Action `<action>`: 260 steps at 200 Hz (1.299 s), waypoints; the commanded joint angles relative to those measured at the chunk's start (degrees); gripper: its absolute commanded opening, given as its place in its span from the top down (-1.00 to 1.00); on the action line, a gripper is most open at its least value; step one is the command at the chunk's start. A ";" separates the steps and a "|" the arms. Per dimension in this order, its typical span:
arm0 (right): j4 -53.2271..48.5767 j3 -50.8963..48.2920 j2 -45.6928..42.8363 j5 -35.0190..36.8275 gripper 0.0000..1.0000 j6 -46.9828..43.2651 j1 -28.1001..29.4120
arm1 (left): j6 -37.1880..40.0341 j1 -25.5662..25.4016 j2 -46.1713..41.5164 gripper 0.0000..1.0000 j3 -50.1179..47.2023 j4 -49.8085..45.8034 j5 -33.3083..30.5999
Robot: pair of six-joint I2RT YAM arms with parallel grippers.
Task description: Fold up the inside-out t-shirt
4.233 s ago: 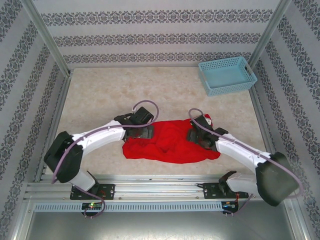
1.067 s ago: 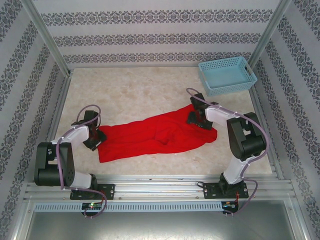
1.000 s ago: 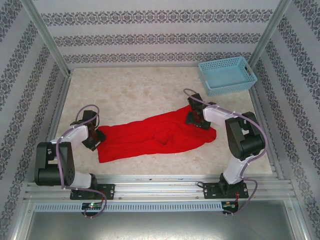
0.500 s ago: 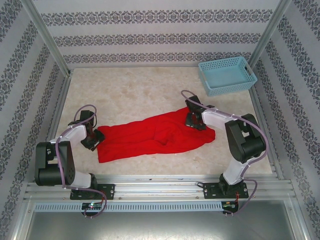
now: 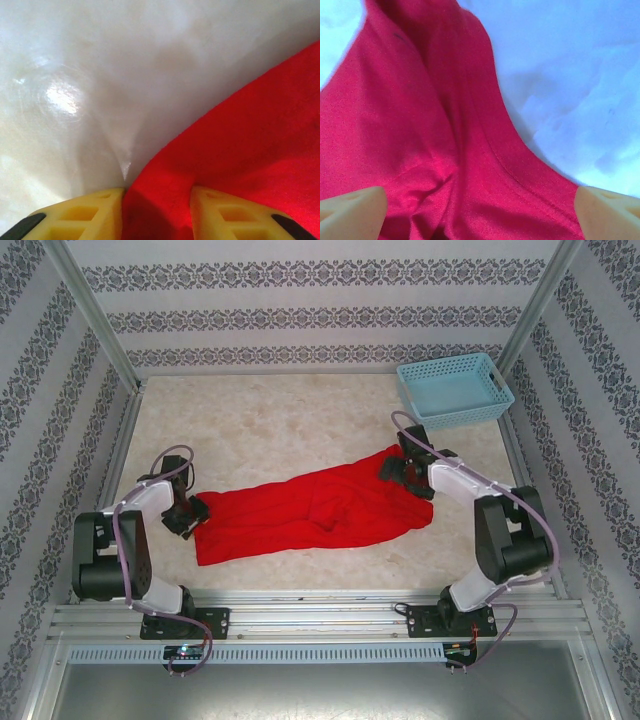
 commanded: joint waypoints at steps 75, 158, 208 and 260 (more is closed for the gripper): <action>1.81 3.37 12.09 -3.61 -0.55 6.95 6.77 | 1.05 1.41 9.24 0.47 8.88 14.56 -2.10; 0.70 -0.54 -0.93 -0.62 1.00 3.87 3.48 | -0.33 -2.62 8.95 0.48 3.68 18.44 2.37; -12.04 6.96 -7.22 9.51 1.00 -3.97 -1.10 | -5.03 -15.13 7.84 0.48 4.22 19.09 1.12; -20.39 16.01 -6.31 16.44 1.00 -9.69 1.10 | -5.98 -21.47 5.71 0.32 5.69 19.57 1.77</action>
